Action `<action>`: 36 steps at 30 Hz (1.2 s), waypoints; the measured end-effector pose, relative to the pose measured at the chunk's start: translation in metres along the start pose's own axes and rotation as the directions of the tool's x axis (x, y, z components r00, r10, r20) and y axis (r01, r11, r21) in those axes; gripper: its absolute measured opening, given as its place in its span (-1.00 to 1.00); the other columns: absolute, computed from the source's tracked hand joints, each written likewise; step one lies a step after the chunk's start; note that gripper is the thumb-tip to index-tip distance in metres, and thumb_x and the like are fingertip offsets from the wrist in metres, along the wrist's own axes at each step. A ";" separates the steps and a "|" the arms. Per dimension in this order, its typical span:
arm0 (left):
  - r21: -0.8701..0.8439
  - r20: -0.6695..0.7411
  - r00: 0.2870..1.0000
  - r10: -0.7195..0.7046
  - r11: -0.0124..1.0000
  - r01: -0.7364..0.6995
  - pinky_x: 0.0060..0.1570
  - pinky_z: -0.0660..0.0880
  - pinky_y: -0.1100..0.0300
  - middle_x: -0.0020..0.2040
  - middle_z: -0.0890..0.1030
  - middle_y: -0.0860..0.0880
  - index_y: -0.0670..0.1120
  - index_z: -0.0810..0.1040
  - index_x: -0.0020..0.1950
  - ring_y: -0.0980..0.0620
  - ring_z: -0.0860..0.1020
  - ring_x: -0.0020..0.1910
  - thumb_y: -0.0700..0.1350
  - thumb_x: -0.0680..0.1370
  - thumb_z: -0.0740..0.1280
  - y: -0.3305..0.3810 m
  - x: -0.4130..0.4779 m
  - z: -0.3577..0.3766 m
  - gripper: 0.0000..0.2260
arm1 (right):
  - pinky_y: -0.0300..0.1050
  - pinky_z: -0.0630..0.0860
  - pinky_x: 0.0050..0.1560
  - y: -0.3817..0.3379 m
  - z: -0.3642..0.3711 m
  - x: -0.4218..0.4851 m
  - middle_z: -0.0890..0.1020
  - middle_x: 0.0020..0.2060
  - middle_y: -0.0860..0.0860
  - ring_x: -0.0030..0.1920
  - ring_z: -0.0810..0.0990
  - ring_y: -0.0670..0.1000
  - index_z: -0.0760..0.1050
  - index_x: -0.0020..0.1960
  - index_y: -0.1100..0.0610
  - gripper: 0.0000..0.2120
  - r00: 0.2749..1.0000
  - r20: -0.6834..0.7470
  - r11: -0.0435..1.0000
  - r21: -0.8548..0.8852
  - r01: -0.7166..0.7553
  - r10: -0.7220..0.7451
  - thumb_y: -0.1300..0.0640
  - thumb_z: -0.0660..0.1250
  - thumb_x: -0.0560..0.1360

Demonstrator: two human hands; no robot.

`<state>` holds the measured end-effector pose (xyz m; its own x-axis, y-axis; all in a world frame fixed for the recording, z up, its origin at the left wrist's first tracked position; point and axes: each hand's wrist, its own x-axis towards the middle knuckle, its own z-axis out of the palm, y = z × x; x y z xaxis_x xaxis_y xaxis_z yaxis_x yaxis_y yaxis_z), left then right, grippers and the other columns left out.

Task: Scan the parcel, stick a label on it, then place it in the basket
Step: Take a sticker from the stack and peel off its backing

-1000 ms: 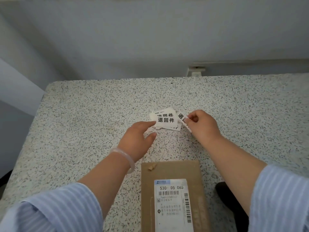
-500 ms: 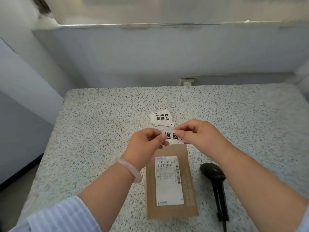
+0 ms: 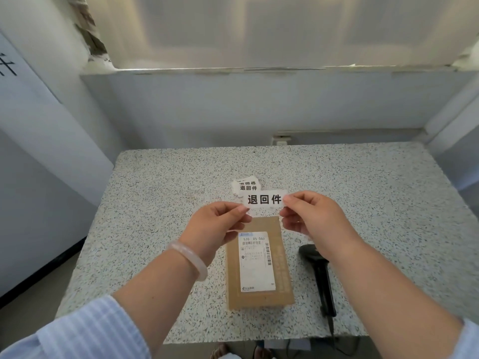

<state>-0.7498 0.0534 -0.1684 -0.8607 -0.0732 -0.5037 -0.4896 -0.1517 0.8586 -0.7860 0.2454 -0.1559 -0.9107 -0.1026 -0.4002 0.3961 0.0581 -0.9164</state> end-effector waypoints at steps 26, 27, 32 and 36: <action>0.095 0.013 0.996 0.085 0.992 -0.086 -0.06 0.56 0.10 -0.28 0.66 0.00 -0.12 0.61 -0.12 0.09 0.58 -0.24 -0.18 0.50 0.37 -0.003 -0.016 0.011 -0.96 | -0.04 0.65 -0.08 0.009 -0.007 -0.009 0.69 -0.20 0.06 -0.22 0.65 0.00 0.58 -0.03 0.17 -0.93 0.999 -0.053 0.989 -0.150 -0.008 0.000 0.18 0.38 0.51; 0.099 0.014 0.996 0.087 0.991 -0.088 -0.06 0.56 0.10 -0.28 0.66 0.01 -0.13 0.61 -0.11 0.09 0.58 -0.25 -0.17 0.50 0.37 -0.003 -0.016 0.012 -0.96 | -0.08 0.63 -0.08 0.011 -0.006 -0.008 0.68 -0.14 0.04 -0.16 0.65 -0.03 0.57 0.04 0.13 -0.87 0.998 -0.062 0.975 -0.224 0.004 -0.018 0.15 0.39 0.50; 0.168 -0.001 0.993 0.120 0.979 -0.118 -0.07 0.56 0.10 -0.30 0.66 0.01 -0.11 0.62 -0.17 0.10 0.58 -0.28 -0.16 0.49 0.40 -0.004 -0.015 0.016 -0.95 | -0.23 0.40 0.08 0.017 0.000 -0.018 0.51 0.02 -0.14 0.07 0.47 -0.10 0.51 0.10 -0.07 -0.75 0.869 -0.088 0.687 -0.653 0.318 -0.486 0.03 0.43 0.45; 0.251 0.001 0.984 0.178 0.952 -0.173 -0.12 0.56 0.16 -0.30 0.67 -0.01 -0.10 0.63 -0.16 0.11 0.57 -0.29 -0.16 0.50 0.39 -0.004 -0.016 0.020 -0.94 | -0.22 0.43 0.09 0.012 0.012 -0.027 0.57 -0.09 -0.18 0.02 0.50 -0.14 0.62 -0.01 -0.03 -0.87 0.840 0.119 0.590 -0.659 0.465 -0.529 -0.01 0.40 0.46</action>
<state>-0.7367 0.0745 -0.1619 -0.9343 -0.0979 -0.3426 -0.3526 0.1155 0.9286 -0.7555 0.2370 -0.1558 -0.9607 -0.2353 0.1473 -0.2673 0.6414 -0.7192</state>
